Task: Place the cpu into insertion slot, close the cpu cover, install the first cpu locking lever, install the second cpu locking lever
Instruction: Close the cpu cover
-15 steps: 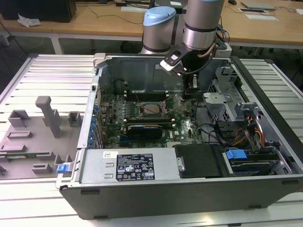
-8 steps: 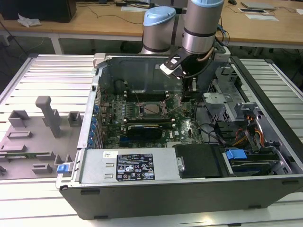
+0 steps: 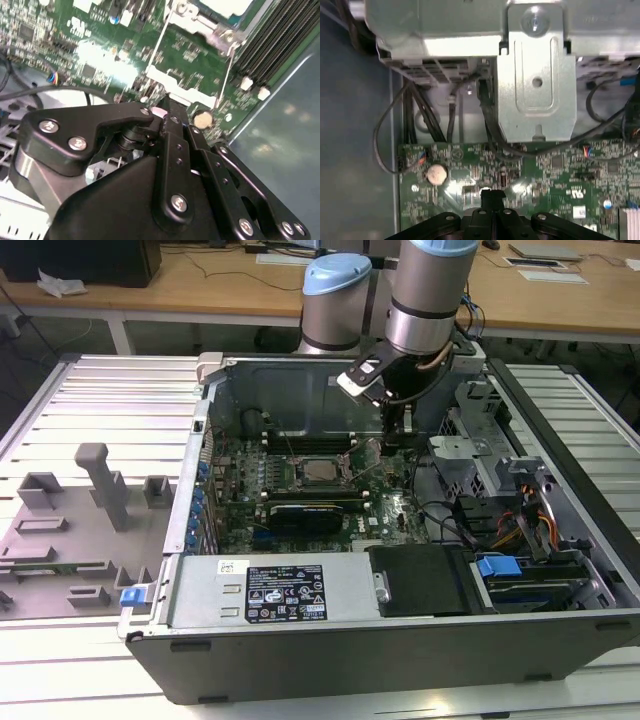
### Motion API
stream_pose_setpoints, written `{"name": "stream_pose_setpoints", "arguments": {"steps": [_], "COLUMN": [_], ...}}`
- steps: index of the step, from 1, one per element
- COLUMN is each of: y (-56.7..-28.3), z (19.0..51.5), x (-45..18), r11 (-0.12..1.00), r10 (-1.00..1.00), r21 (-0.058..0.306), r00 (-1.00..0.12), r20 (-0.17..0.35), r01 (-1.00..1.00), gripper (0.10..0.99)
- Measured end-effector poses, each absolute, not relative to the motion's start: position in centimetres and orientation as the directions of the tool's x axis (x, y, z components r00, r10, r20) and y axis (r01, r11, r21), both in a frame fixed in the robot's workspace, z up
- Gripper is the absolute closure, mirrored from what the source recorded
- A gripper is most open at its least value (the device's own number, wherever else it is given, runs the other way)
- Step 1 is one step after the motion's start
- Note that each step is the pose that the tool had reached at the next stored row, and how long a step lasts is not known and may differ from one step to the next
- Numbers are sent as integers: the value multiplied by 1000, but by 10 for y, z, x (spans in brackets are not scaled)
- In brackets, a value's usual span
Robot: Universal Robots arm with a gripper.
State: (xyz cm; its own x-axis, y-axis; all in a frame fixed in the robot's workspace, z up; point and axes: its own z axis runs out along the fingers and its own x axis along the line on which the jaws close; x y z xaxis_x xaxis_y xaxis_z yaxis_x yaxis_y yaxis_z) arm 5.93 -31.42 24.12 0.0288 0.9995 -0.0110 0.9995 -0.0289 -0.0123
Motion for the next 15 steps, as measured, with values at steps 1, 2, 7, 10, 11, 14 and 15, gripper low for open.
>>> {"name": "stream_pose_setpoints", "arguments": {"steps": [1, 2, 7, 10, 11, 14, 15], "y": [-314, -314, -314, -314, -314, -314, -314], "z": [241, 241, 241, 241, 241, 241, 241], "x": [59, 59, 59, 56, 53, 47, 44], "r11": [-29, -29, -29, -29, -29, -29, -29], "r10": [1000, 1000, 1000, 1000, 1000, 1000, 1000], "r21": [-23, -37, -45, -45, -46, -45, -44], "r00": [29, 28, 28, 28, 28, 28, 28], "r20": [-11, -12, -12, -12, -12, -12, -12], "r01": [999, 999, 999, 999, 999, 999, 999], "gripper": [980, 980, 980, 980, 980, 980, 980]}}
